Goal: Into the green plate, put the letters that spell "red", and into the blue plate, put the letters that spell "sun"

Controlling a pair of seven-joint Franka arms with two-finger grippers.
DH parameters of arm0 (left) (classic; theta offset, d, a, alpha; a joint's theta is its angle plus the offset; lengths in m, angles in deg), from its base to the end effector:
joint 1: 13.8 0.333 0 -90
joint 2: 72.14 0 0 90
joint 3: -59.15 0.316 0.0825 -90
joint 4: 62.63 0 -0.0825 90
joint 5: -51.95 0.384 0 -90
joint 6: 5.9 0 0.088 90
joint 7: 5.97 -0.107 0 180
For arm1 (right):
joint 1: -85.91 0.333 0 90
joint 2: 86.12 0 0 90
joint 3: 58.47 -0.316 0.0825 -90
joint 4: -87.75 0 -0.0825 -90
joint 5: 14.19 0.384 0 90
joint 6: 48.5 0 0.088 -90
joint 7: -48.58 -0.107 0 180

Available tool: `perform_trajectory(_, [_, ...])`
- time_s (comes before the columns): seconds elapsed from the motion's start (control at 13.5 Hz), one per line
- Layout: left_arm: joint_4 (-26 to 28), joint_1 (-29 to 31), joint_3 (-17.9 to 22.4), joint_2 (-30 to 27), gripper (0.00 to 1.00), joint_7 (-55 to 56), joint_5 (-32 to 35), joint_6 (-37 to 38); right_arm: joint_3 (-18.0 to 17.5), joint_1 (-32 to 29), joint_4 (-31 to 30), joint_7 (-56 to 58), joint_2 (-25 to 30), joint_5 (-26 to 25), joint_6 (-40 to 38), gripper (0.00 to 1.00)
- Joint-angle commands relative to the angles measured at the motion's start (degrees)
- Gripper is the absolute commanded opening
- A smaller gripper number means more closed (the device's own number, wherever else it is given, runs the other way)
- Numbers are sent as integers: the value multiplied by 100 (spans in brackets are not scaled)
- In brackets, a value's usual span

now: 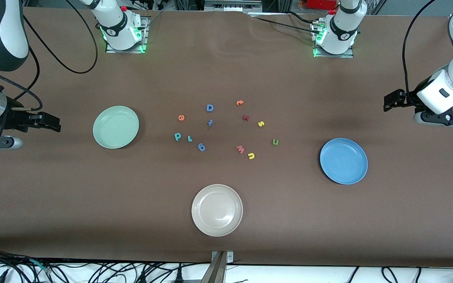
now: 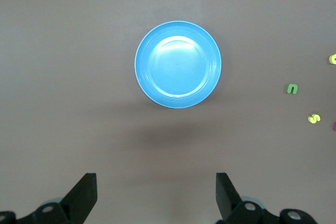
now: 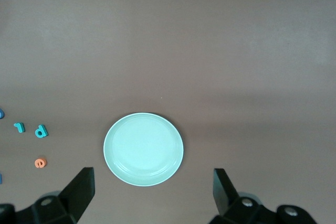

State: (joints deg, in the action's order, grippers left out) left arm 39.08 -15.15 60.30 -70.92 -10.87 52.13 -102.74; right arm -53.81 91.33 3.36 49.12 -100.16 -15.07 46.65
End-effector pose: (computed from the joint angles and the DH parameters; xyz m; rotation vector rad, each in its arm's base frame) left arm 0.5581 -0.0017 0.5259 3.1332 -0.1404 -0.1669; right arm 0.6301 0.0123 0.5335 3.1050 0.0409 -0.0876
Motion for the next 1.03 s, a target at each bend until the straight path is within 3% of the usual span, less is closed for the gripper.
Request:
perform_trajectory(0.0, [51, -6, -35, -34, 100, 7, 202, -99, -1, 12, 124, 25, -37, -87, -120, 100])
perform_trajectory(0.96, [138, -6, -35, -16, 100, 7, 202, -187, -1, 3, 81, 34, -28, -123, -234, 100])
